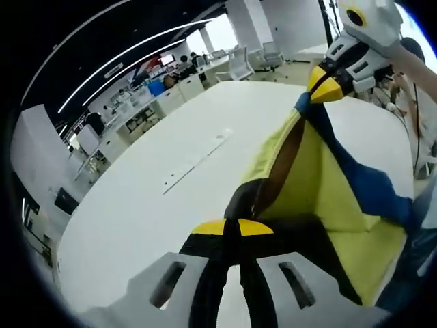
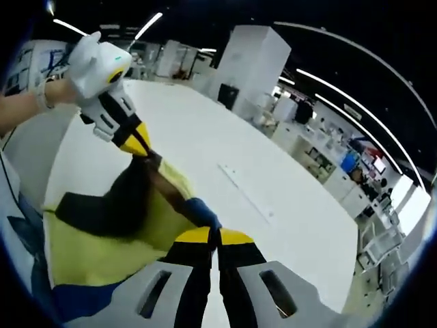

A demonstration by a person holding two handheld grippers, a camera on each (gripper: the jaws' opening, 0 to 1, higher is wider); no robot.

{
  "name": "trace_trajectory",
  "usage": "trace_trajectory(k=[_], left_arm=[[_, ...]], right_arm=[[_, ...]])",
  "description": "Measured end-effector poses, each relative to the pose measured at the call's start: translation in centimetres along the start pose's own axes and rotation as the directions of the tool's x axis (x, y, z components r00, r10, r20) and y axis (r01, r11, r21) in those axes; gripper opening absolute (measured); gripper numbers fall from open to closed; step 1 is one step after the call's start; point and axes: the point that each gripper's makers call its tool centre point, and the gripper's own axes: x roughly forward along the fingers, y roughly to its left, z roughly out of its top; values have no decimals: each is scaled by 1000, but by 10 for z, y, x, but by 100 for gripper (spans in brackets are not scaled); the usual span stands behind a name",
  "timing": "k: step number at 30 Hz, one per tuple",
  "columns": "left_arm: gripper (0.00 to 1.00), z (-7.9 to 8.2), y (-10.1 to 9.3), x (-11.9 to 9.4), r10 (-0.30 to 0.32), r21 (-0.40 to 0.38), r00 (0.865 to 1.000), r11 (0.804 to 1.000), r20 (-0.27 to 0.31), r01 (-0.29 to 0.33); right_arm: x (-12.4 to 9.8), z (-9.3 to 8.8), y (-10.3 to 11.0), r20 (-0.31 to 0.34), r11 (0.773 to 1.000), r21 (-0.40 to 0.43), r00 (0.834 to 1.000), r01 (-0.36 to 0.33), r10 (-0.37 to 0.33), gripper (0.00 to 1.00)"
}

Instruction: Fold the garment on the visible template until the final outline fits inside the template.

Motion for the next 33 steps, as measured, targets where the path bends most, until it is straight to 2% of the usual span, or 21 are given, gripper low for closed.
trace_trajectory(k=[9,19,33], left_arm=[[1,-9,13,35,16,-64,1000,998,-2,-16],[1,-26,26,69,41,-138,999,989,-12,-42],[1,-40,30,104,36,-219,999,975,-17,-39]], right_arm=[[35,-16,-13,-27,999,31,1000,-7,8,3],[73,-38,-17,-68,997,72,997,-27,32,3],[104,-68,-21,-115,988,147,991,-48,65,3]])
